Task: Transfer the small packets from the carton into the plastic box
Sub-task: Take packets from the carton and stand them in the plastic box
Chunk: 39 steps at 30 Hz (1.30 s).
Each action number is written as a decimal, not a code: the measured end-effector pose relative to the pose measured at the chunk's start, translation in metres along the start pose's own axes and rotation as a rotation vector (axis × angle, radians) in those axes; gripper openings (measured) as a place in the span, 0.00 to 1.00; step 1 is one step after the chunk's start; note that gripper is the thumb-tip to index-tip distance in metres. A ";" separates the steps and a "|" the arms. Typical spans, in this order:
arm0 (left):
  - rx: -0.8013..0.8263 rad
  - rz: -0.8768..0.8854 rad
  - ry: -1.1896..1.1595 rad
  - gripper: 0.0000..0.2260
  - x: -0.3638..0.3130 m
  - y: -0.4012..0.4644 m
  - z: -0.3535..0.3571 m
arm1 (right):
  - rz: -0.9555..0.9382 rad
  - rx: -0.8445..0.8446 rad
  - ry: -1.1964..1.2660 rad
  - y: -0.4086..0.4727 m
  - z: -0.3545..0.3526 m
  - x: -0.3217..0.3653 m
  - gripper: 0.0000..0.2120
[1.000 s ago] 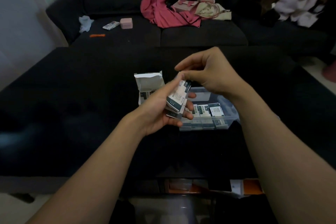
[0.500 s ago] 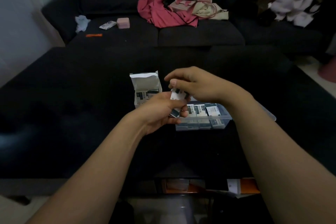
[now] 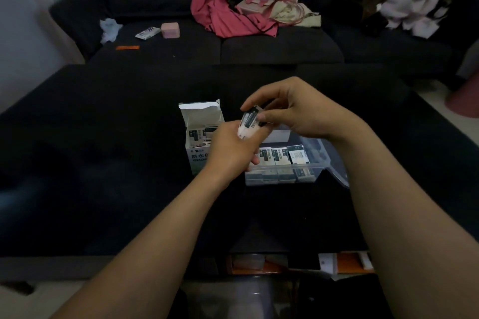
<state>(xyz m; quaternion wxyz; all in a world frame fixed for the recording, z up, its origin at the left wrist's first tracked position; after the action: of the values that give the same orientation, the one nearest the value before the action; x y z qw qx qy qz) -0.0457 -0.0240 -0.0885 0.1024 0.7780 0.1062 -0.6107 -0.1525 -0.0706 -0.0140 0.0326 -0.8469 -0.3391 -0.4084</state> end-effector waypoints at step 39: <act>0.210 0.405 0.937 0.27 0.006 -0.011 0.004 | 0.436 0.199 -0.610 -0.003 0.019 -0.087 0.07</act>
<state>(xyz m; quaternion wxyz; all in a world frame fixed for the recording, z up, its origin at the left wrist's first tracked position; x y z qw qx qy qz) -0.0510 -0.0144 -0.0958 0.0814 0.9789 -0.0739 -0.1721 -0.1798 -0.1096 -0.0888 0.0982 -0.9744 -0.1829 -0.0864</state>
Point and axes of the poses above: each hand's wrist, its own y-axis towards the middle knuckle, its own z-axis out of the palm, x = y × z, the point moved 7 cm from there along y, towards the middle knuckle, and after that the axes turned 7 degrees about -x, right-handed, at the moved point
